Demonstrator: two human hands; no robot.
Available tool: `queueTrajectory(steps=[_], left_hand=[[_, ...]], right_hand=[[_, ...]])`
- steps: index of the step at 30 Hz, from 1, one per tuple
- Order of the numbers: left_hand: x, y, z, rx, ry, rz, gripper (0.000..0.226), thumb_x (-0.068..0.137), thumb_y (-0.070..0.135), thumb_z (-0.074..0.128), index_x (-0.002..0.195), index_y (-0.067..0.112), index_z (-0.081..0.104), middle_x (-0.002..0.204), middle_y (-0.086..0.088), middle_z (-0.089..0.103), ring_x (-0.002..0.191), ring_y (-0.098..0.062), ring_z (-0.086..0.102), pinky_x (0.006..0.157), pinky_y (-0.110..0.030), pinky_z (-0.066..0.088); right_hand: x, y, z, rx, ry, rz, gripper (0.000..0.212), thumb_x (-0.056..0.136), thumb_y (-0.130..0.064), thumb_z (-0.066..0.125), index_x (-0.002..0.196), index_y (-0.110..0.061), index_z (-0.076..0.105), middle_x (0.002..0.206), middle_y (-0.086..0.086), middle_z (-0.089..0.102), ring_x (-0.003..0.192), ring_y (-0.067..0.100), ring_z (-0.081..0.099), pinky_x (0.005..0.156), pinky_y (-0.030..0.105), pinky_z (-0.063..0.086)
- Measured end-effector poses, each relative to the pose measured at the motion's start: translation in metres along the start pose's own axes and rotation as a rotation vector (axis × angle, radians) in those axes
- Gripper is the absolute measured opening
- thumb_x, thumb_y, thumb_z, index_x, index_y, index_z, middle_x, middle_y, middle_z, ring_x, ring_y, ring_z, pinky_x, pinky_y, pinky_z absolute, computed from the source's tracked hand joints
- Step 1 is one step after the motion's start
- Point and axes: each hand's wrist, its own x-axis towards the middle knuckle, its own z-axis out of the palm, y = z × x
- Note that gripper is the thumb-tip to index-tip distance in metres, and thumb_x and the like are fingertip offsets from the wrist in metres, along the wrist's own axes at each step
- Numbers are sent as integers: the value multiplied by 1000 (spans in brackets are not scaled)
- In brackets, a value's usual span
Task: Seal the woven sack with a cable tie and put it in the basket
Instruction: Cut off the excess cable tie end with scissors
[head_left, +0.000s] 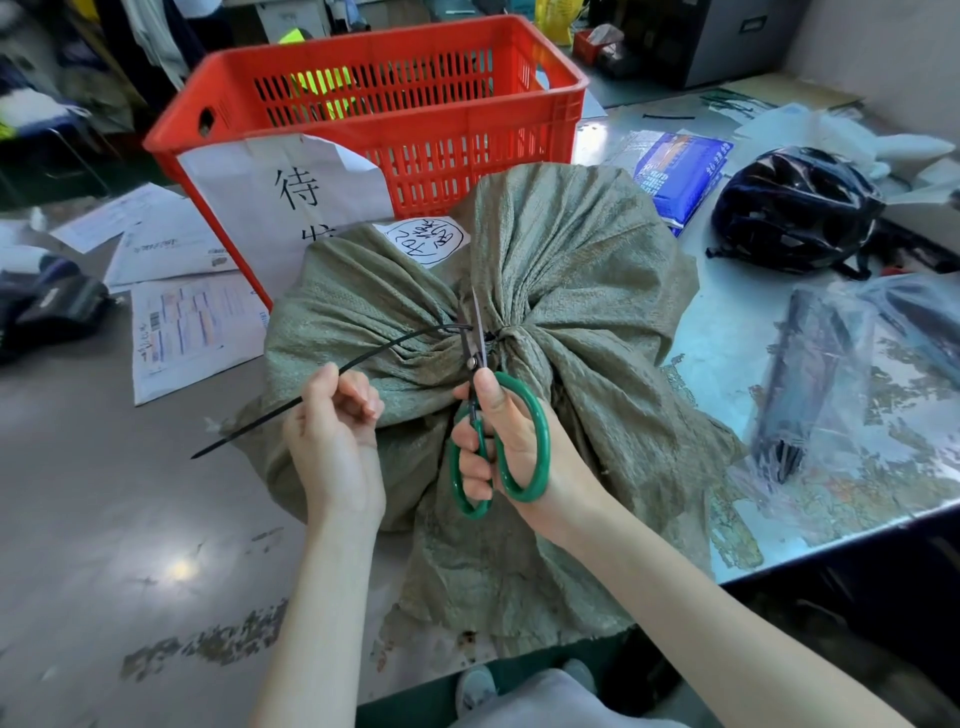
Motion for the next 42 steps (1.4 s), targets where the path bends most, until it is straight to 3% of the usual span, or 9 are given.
queueTrajectory(steps=[6,13,16,21,25,31,36,42], left_hand=[[0,1,2,-35,28,-27,55,96,9,38,44,23,50,50,7,43,49,-9,37,49,-20,30],[-6,2,6,-53,39,-27,53,96,9,38,46,21,49,51,6,42,49,-10,36,49,-21,29],[-12,0,12,-29,33,-10,51,96,7,39,48,19,47,51,5,43,50,-11,37,49,-21,31],[-22,-2,22,11,-40,19,46,94,10,41,49,19,47,53,5,42,53,-13,37,51,-22,32],[-30,-5,33,78,-105,22,45,91,13,43,47,21,50,53,5,43,56,-15,37,57,-24,32],[-43,-13,48,171,-190,-6,40,87,18,47,48,21,55,65,-4,45,58,-15,41,59,-26,33],[-52,-18,59,212,-277,-3,42,88,16,45,50,21,62,68,-6,55,59,-14,49,57,-23,38],[-61,-23,62,253,-334,-12,42,90,15,44,53,20,62,64,-1,62,58,-16,52,56,-24,43]], right_hand=[[-1,-5,3,-48,63,-30,32,90,-42,51,98,-11,49,52,-2,39,36,9,32,34,18,29],[-18,-22,2,-83,-53,-75,51,82,-46,55,110,-3,50,59,1,45,39,11,35,37,19,30],[-27,-39,-3,-134,-36,-186,39,90,-36,58,103,-1,48,61,4,45,41,13,34,35,19,28],[-32,-68,-32,-215,182,-313,11,89,-17,61,98,-13,57,58,1,46,36,9,34,33,16,28],[-35,-82,-65,-294,415,-405,13,88,-9,60,99,-14,54,56,-2,44,37,10,32,35,16,27],[-43,-95,-108,-383,625,-422,12,89,-9,61,97,-17,56,63,4,48,37,8,37,36,17,32],[-43,-97,-142,-538,764,-404,23,88,-16,64,109,-18,55,70,2,57,51,12,45,51,29,37],[-37,-97,-178,-759,875,-330,54,85,-5,57,133,-20,39,88,8,55,64,17,46,53,29,35]])
